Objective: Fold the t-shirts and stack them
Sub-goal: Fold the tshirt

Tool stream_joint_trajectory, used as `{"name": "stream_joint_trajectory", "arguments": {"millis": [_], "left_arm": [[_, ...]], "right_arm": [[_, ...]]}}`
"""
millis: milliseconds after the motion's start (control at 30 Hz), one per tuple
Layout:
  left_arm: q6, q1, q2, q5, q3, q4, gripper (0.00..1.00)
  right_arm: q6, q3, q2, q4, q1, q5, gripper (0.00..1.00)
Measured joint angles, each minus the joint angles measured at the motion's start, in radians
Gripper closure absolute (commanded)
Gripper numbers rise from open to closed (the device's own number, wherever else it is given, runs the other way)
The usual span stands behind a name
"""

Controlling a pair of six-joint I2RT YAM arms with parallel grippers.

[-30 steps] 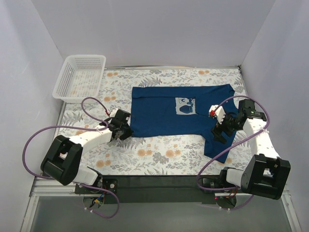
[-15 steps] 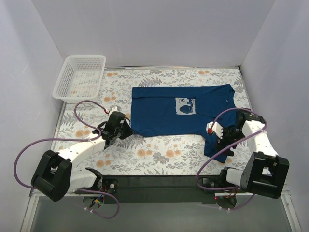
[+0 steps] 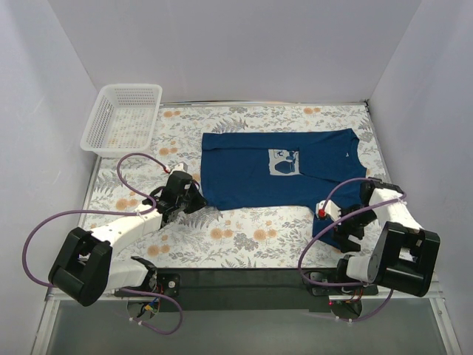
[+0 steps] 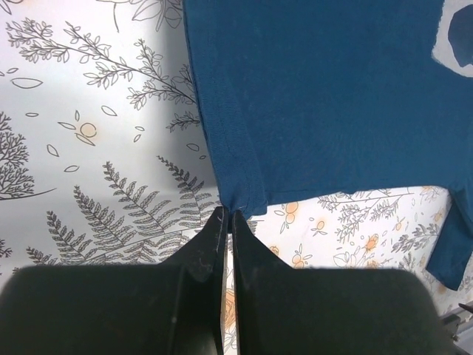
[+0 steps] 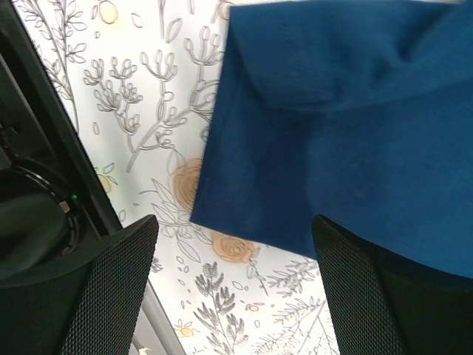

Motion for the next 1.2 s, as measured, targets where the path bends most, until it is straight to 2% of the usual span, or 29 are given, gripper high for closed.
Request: {"name": "stream_joint_trajectory", "arguments": {"millis": [133,333,433,467,633,667,767,967,1033,1067,1200], "left_arm": [[0.003,0.000,0.000,0.012,0.000,0.007,1.00],[0.003,0.000,0.000,0.016,-0.004,0.013,1.00],[0.003,0.000,0.000,0.018,-0.008,0.013,1.00],[0.003,0.000,0.000,0.018,-0.008,0.013,1.00],[0.003,0.000,0.000,0.019,-0.011,0.014,1.00],[0.003,0.000,0.000,0.019,-0.014,0.014,1.00],[0.003,0.000,0.000,0.021,-0.015,0.013,1.00],[0.003,0.000,0.000,0.022,-0.015,0.013,1.00],[0.003,0.000,0.000,0.022,-0.015,0.013,1.00],[0.003,0.000,0.000,0.022,-0.015,0.013,1.00],[0.003,0.000,0.000,0.022,-0.015,0.013,1.00]], "right_arm": [[-0.002,-0.050,-0.042,0.005,0.024,0.021,0.27],[0.002,-0.087,-0.085,0.045,0.034,0.052,0.37],[0.010,-0.101,-0.103,0.077,0.036,0.056,0.49],[0.014,-0.106,-0.111,0.091,0.036,0.059,0.56],[0.022,-0.137,-0.158,0.147,0.041,0.070,0.69],[0.024,-0.142,-0.167,0.151,0.041,0.071,0.78],[0.032,-0.148,-0.183,0.157,0.041,0.074,0.89],[0.077,-0.126,-0.182,0.164,0.041,0.065,0.91],[0.096,-0.092,-0.182,0.161,0.042,0.055,0.93],[0.105,-0.072,-0.181,0.159,0.042,0.048,0.99],[0.138,0.008,-0.178,0.146,0.041,0.013,0.99]]}}
